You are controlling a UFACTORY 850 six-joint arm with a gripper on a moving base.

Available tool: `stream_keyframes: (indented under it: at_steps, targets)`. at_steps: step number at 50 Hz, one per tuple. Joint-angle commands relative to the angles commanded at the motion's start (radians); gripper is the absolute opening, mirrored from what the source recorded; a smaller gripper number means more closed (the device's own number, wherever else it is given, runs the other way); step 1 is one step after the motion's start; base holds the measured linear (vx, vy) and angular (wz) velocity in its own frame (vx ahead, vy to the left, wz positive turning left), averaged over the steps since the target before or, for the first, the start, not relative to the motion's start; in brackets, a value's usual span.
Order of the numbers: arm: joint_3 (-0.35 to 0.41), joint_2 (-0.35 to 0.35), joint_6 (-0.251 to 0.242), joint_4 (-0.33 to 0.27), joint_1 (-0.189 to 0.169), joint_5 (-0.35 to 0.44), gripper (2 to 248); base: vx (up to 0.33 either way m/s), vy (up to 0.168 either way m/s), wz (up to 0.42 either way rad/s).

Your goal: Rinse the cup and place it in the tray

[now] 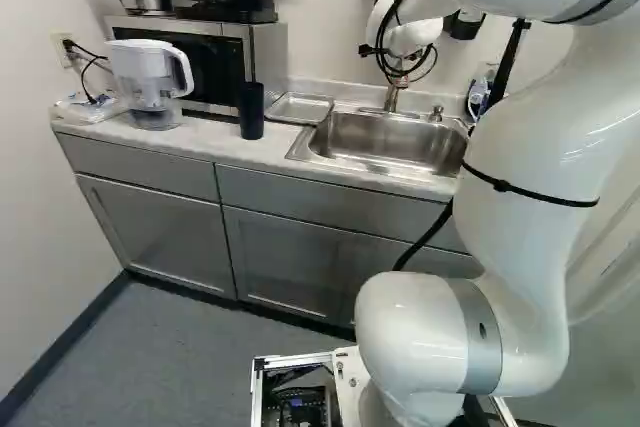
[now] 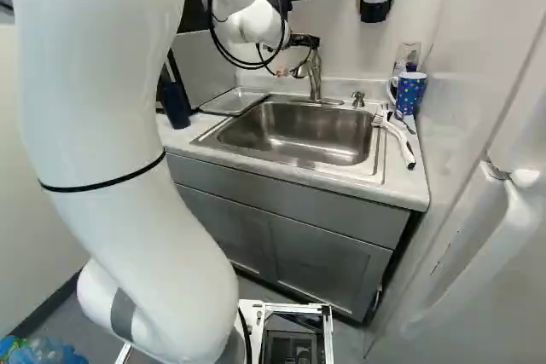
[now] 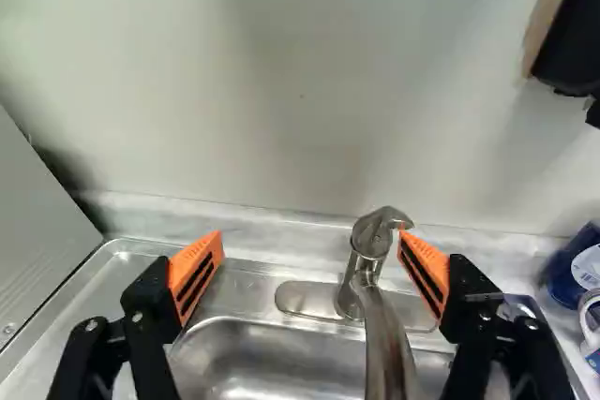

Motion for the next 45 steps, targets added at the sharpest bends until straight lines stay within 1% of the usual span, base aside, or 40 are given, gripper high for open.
stream_keyframes:
  at_steps: [8, 23, 40, 45]
  targets:
    - [-0.017, -0.015, 0.0, 0.002, -0.003, 0.025, 247, 0.0, 0.0, 0.0]
    - [-0.053, -0.049, 0.0, 0.002, -0.01, 0.025, 247, 0.0, 0.0, 0.0]
    - [-0.105, -0.095, 0.0, 0.002, -0.005, 0.025, 247, 0.0, 0.0, 0.0]
    - [-0.107, -0.097, 0.0, 0.002, -0.005, 0.025, 247, 0.0, 0.0, 0.0]
